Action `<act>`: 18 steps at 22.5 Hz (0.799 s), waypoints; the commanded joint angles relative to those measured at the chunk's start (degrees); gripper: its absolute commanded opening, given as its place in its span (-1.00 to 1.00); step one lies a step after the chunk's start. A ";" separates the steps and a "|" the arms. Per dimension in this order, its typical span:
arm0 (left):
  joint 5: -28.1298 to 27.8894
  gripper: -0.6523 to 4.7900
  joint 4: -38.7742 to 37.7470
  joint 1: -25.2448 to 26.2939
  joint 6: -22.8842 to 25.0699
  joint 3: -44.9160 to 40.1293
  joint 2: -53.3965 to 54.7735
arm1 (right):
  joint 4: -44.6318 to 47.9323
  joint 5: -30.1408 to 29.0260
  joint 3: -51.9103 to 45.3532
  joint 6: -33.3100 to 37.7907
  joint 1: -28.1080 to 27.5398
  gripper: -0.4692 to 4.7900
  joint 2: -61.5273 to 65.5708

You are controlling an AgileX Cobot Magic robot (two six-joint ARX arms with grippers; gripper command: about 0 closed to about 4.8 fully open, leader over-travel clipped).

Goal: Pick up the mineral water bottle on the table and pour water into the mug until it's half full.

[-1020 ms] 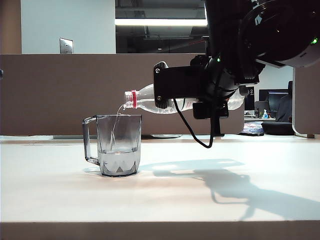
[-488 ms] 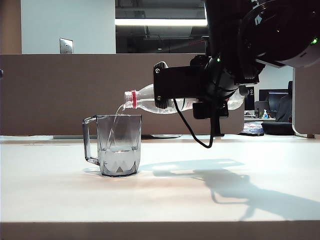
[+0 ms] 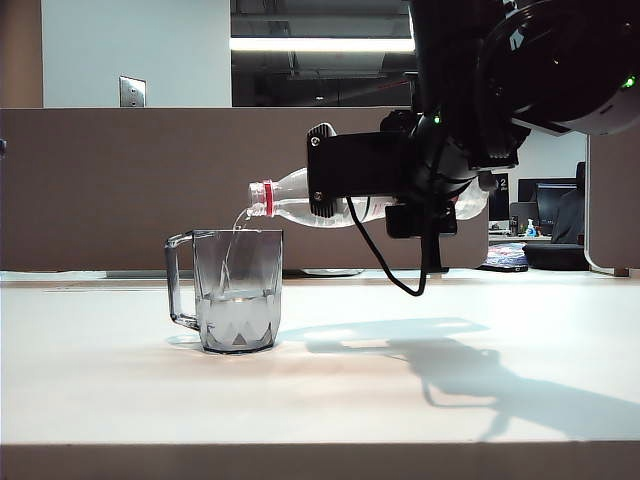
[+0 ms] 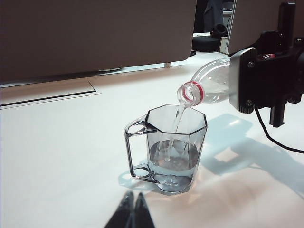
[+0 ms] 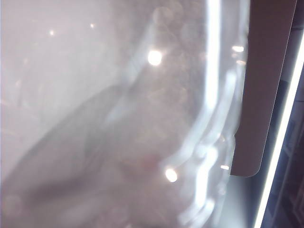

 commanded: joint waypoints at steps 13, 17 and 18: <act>0.13 -0.78 0.68 0.04 0.02 0.20 0.00 | 2.78 2.05 -0.70 2.27 0.20 -0.07 -0.76; 0.13 -0.78 0.68 0.04 0.02 0.20 0.00 | 2.99 2.32 -1.20 6.47 1.03 -0.07 -0.85; 0.13 -0.78 0.68 0.04 0.02 0.20 0.00 | 3.04 2.62 -1.20 7.65 1.46 -0.07 -0.85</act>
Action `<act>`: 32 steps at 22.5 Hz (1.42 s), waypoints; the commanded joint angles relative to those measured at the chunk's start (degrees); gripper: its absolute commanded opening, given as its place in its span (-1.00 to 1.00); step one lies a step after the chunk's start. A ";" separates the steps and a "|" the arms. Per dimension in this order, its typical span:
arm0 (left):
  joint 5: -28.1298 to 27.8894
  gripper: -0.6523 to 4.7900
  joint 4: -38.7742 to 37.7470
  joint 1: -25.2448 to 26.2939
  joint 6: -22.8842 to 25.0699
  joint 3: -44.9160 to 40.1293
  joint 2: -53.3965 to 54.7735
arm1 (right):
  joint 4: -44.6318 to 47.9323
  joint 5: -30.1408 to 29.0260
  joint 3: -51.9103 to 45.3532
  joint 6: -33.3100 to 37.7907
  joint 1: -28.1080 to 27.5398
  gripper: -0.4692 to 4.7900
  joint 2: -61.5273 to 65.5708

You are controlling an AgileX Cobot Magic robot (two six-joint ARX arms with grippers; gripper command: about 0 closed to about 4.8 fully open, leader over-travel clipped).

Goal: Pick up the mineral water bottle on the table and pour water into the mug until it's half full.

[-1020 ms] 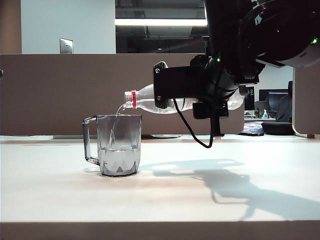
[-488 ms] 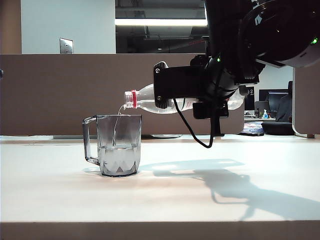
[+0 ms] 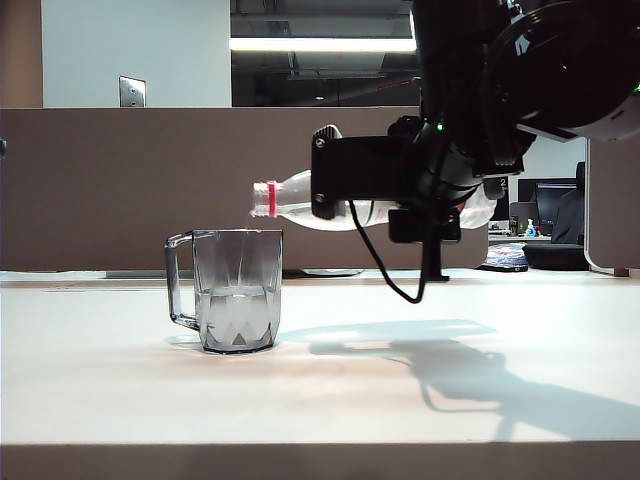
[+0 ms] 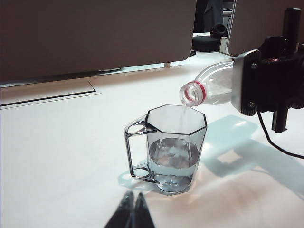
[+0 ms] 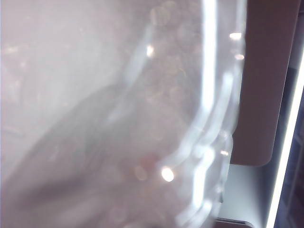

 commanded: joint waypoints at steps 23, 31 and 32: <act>0.15 -0.78 0.68 0.04 0.02 0.20 0.00 | 1.33 16.13 0.17 40.41 6.62 -0.23 -0.81; 0.15 -0.78 0.68 0.04 0.02 0.20 0.00 | -1.77 17.66 -2.12 58.14 6.47 -0.23 -5.18; 0.15 -0.78 0.68 0.04 0.02 0.20 0.00 | -3.34 16.24 -3.02 62.47 6.45 -0.23 -6.32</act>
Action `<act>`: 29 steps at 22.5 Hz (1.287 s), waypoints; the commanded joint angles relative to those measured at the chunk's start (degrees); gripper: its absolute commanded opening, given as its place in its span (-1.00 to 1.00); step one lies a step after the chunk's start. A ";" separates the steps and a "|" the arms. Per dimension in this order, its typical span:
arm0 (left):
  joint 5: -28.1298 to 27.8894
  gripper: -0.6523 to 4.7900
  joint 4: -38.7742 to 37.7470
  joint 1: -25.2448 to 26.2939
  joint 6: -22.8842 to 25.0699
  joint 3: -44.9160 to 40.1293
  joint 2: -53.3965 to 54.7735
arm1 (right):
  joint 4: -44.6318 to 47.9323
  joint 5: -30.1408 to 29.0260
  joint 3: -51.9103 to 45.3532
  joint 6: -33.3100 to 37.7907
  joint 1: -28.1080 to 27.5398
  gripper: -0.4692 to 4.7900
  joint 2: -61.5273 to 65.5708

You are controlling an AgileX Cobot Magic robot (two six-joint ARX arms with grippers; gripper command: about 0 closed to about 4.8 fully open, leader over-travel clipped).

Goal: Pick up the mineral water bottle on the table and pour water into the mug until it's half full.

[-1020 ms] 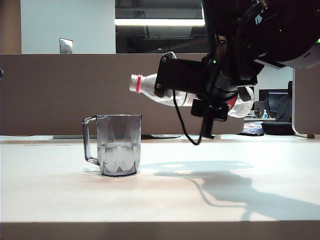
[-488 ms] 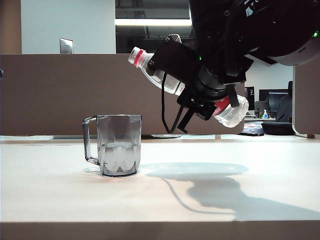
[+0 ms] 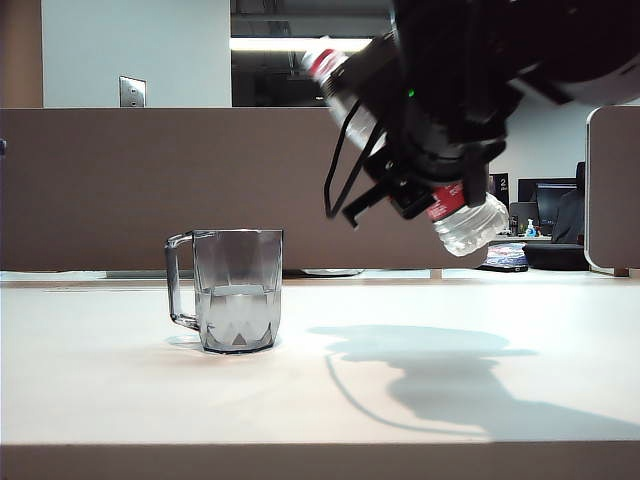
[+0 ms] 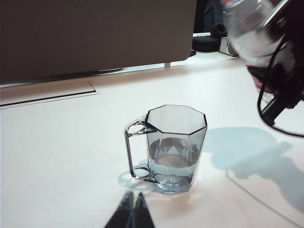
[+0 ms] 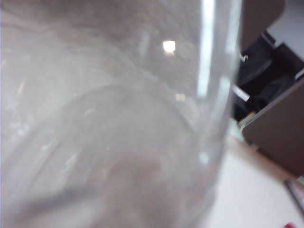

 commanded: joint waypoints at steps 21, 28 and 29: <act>0.13 -0.78 0.68 7.19 0.02 0.20 0.00 | 7.96 -52.68 -10.93 29.46 -18.32 -0.28 -2.86; 0.13 -0.78 0.68 11.13 0.02 0.20 0.00 | 12.41 -53.99 -10.93 29.73 -18.29 -0.25 3.26; 0.13 -0.78 0.68 11.13 0.02 0.20 0.00 | 12.39 -53.99 -10.95 29.73 -18.29 -0.25 3.34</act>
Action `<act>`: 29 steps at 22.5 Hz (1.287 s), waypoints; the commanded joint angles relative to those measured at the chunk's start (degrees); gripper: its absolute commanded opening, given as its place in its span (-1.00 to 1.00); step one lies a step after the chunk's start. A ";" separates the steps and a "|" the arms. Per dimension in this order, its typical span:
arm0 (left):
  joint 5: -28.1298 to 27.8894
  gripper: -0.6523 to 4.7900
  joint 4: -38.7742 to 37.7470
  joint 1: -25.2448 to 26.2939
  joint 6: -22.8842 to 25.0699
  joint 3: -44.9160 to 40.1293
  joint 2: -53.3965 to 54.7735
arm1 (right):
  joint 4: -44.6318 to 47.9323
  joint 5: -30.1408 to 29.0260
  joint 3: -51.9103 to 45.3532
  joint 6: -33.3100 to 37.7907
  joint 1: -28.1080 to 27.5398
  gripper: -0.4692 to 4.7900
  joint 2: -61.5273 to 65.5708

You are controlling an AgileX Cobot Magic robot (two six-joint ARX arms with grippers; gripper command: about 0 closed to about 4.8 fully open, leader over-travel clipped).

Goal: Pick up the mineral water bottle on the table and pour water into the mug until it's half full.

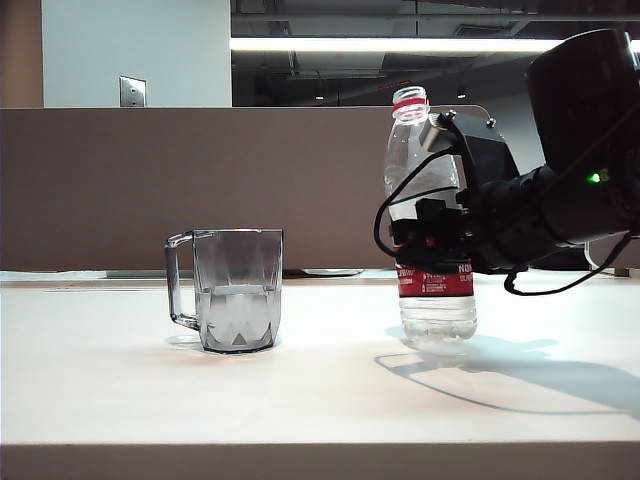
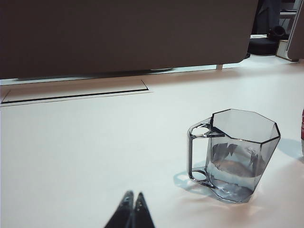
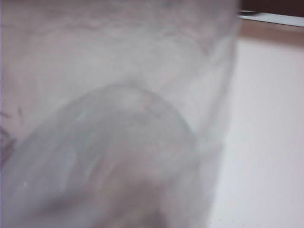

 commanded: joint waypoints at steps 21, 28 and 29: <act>0.17 -0.78 0.70 0.02 0.02 0.20 0.00 | 1.95 0.31 -4.39 0.02 0.11 1.00 -3.28; 0.20 -0.78 0.70 0.39 0.02 0.20 0.00 | 1.95 0.76 -4.39 0.28 0.11 1.00 -5.16; 0.17 -0.78 0.68 0.57 0.02 0.20 0.00 | 1.73 0.76 -4.39 0.28 0.11 1.00 -5.60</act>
